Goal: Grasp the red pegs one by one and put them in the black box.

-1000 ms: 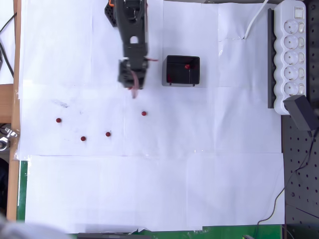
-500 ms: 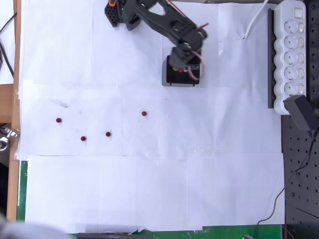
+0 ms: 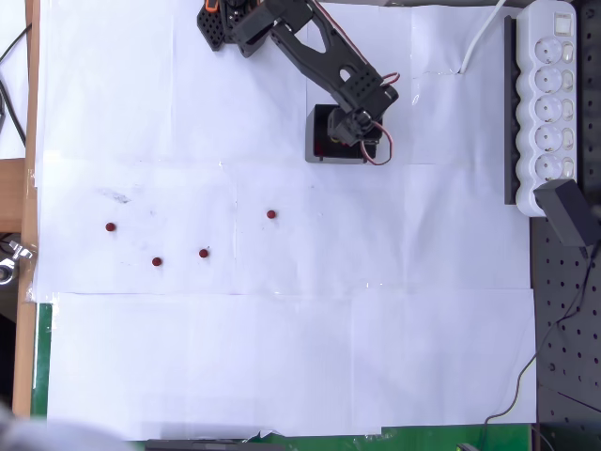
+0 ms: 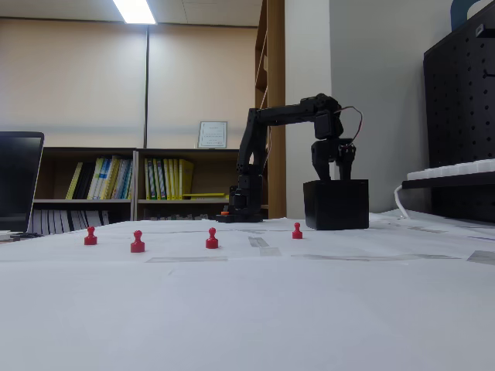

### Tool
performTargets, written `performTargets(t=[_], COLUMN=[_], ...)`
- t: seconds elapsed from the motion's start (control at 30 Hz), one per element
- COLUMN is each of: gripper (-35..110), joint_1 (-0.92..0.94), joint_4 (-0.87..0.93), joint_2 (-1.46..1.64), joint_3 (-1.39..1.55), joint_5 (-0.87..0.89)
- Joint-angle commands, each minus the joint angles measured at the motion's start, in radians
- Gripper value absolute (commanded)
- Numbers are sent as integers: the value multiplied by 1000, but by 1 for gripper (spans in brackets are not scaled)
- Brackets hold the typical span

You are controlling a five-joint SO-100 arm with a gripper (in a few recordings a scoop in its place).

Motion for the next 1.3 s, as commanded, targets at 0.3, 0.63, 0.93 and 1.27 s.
performTargets(t=[0.3, 0.63, 0.93, 1.27], gripper=[12, 11, 11, 11], joint_1=[12, 161, 491, 584], joint_4=[69, 124, -270, -862], joint_2=[-137, -428, -480, -612], joint_3=[80, 212, -365, -969], joint_5=[20, 115, 425, 632])
